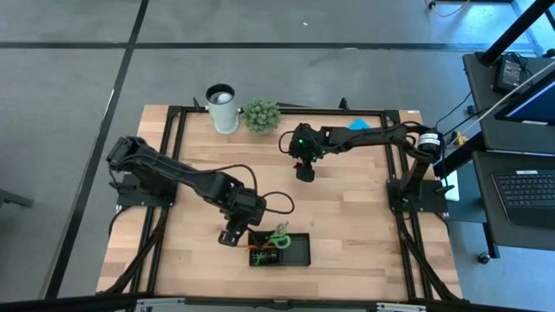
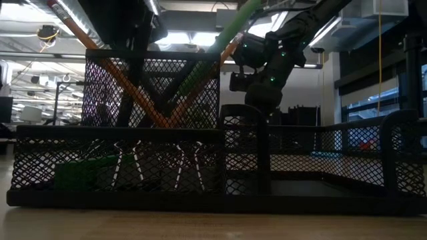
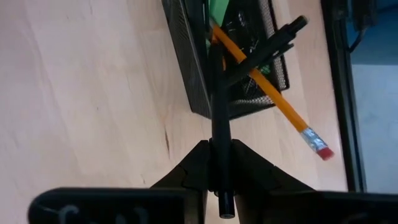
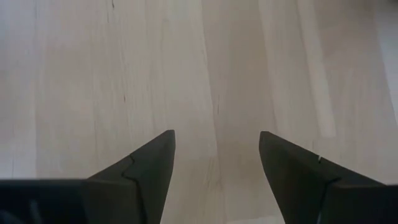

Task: Pick and place office supplies into organizer
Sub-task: Put the black pen into the black desk organizer, then put the blue sticky note into the black desk organizer

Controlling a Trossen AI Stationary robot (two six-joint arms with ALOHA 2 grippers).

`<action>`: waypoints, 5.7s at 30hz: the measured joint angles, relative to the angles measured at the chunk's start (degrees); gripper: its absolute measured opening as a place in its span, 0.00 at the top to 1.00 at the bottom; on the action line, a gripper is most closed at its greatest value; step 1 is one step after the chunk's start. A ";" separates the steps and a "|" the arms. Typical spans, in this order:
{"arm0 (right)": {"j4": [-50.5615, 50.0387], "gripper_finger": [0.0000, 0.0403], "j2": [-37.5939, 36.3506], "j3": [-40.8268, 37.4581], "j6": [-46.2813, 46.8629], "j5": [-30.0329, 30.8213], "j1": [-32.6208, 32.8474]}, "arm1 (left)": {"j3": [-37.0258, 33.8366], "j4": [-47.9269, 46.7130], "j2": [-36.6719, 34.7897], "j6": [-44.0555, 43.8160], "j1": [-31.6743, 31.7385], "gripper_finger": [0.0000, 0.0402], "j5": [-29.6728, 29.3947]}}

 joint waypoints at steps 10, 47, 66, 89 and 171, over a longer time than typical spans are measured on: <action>0.11 0.41 0.00 0.00 0.13 0.00 0.00 | -0.02 1.78 1.13 2.51 -0.02 0.88 -0.22; -13.28 0.41 -13.69 0.04 13.92 0.23 -15.42 | -1.26 4.61 -9.78 7.29 11.50 0.77 -6.92; -21.76 0.41 -17.27 0.04 31.42 20.02 -31.12 | -37.31 50.36 -31.39 6.97 36.55 0.81 -4.01; -22.35 0.41 0.90 0.04 33.56 17.51 -38.45 | -40.19 57.22 -31.17 4.04 39.33 0.80 -4.57; 1.03 0.41 0.45 -0.02 32.16 11.06 6.80 | -40.19 78.88 -3.36 -2.11 32.40 0.80 -13.79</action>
